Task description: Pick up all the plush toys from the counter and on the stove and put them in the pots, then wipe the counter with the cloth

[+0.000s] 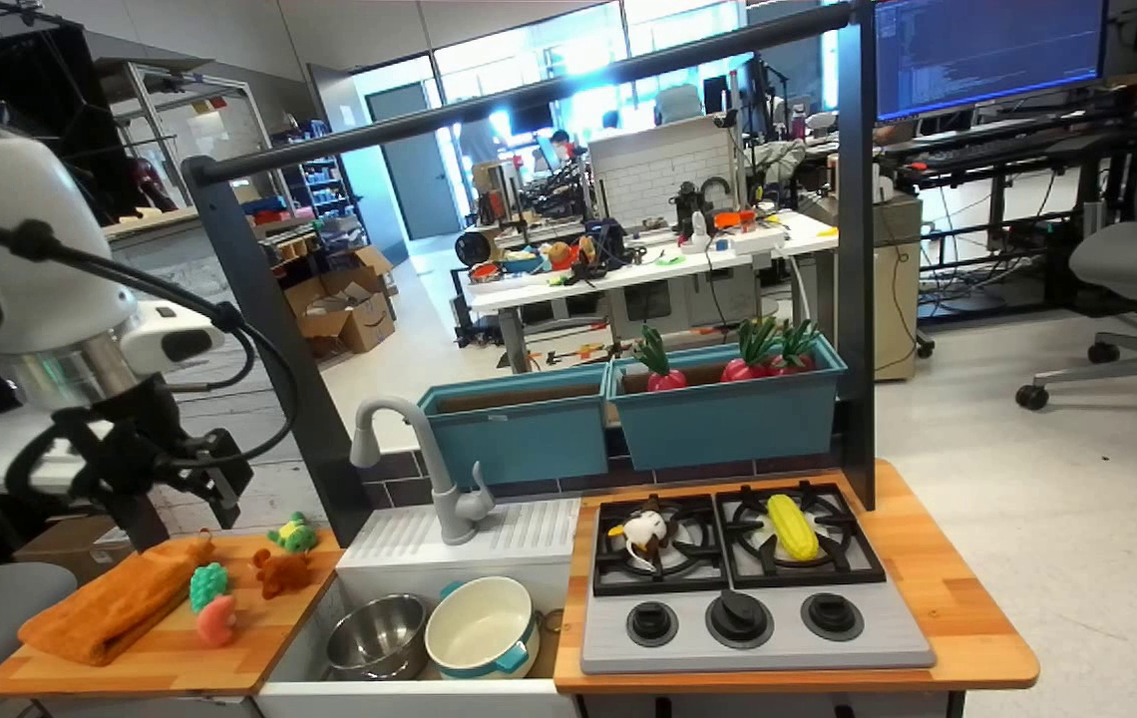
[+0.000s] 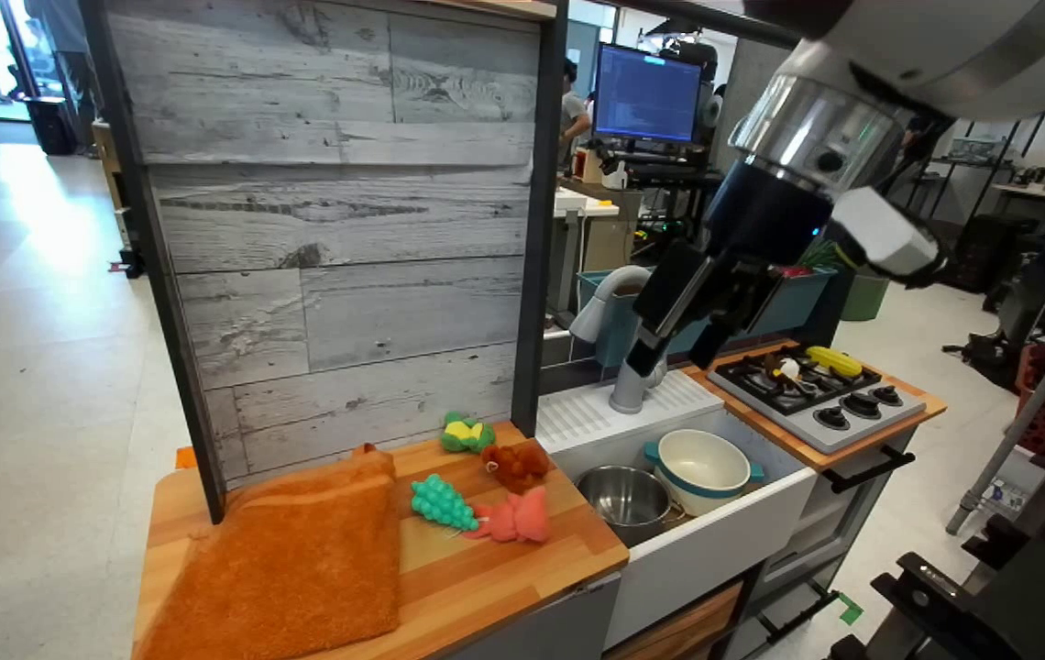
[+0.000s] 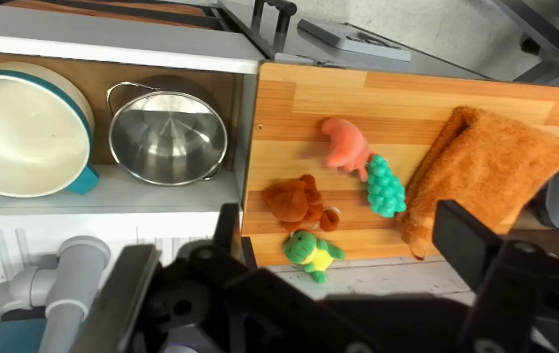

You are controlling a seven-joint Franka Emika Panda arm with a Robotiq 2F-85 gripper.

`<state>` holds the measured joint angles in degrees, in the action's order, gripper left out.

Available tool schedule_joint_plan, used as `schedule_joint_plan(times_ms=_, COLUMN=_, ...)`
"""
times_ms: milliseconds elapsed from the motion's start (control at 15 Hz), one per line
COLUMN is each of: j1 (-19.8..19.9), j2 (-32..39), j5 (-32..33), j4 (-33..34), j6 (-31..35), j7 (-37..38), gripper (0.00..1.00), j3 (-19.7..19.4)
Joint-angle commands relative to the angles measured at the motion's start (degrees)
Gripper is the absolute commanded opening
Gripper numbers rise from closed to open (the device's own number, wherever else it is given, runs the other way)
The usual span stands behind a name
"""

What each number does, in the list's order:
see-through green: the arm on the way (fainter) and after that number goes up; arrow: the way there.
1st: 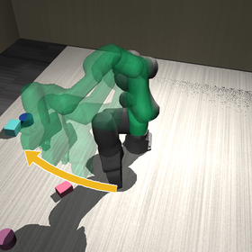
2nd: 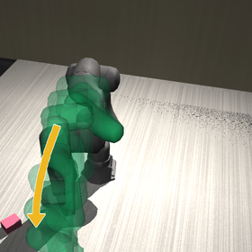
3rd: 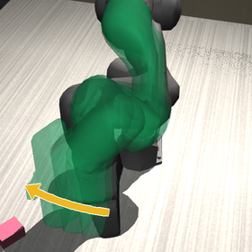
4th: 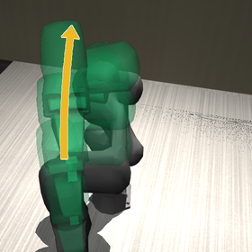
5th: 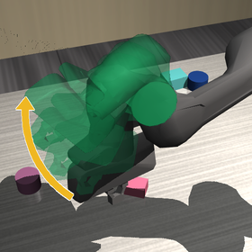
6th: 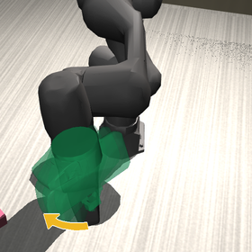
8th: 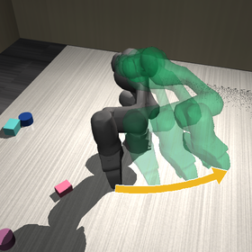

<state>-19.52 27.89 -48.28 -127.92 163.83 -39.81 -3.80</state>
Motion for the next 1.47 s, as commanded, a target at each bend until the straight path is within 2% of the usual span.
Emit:
schedule_joint_plan(times_ms=0, j1=1.85, j2=12.29, j5=-1.17, j4=10.44, j6=3.67, j7=-2.56, gripper=1.00, j3=1.74)
schedule_joint_plan(times_ms=267, j1=2.81, j2=23.61, j5=-0.12, j4=21.70, j6=3.84, j7=-3.59, gripper=1.00, j3=4.16)
schedule_joint_plan(times_ms=333, j1=7.74, j2=25.68, j5=8.04, j4=23.34, j6=5.74, j7=1.87, gripper=1.00, j3=9.17)
schedule_joint_plan(times_ms=400, j1=8.02, j2=27.71, j5=10.66, j4=25.50, j6=5.27, j7=3.28, gripper=1.00, j3=9.78)
schedule_joint_plan(times_ms=667, j1=13.18, j2=34.33, j5=26.76, j4=32.11, j6=4.12, j7=13.66, gripper=1.00, j3=15.12)
schedule_joint_plan(times_ms=733, j1=14.14, j2=35.45, j5=29.82, j4=33.41, j6=3.22, j7=15.79, gripper=0.80, j3=15.99)
schedule_joint_plan(times_ms=1000, j1=16.75, j2=37.94, j5=37.08, j4=36.10, j6=1.68, j7=21.17, gripper=0.49, j3=18.91)
schedule_joint_plan(times_ms=1400, j1=17.23, j2=37.78, j5=41.50, j4=35.66, j6=2.71, j7=24.24, gripper=0.05, j3=20.20)
